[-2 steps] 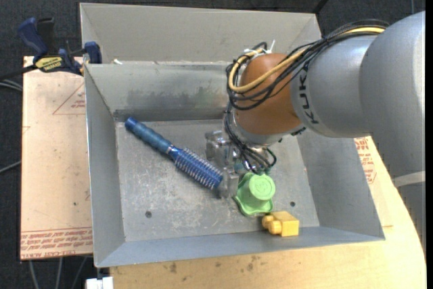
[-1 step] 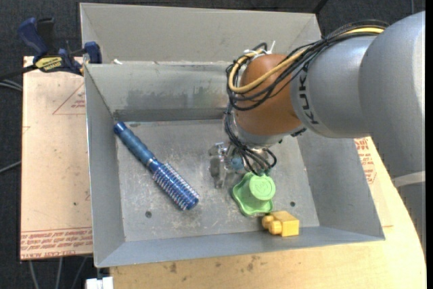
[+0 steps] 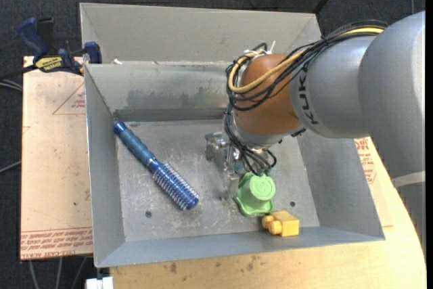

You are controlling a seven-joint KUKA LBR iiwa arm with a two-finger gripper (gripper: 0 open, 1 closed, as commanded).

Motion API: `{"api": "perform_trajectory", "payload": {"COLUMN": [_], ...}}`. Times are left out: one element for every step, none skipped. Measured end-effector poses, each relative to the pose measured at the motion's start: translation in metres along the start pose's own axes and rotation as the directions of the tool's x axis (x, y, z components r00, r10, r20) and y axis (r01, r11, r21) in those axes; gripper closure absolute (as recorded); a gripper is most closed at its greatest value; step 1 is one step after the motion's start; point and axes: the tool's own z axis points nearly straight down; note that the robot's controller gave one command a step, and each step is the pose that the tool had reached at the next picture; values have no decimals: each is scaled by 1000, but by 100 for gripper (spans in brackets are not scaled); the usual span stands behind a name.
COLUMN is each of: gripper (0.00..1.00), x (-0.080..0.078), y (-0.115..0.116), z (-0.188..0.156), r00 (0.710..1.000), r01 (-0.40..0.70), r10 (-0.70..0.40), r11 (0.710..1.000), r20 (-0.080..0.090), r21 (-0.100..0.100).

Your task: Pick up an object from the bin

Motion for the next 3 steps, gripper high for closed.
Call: {"api": "perform_trajectory", "payload": {"gripper": [0, 0, 0], "x": [-3, -29, 37], "y": [-4, 82, 118], "z": [-73, -67, -5], "r00": [999, 903, 921], "r01": [-39, -430, -390], "r10": [39, 430, 390], "r11": [999, 903, 921], "r20": [6, 0, -11], "r21": [1, -2, 3]}}
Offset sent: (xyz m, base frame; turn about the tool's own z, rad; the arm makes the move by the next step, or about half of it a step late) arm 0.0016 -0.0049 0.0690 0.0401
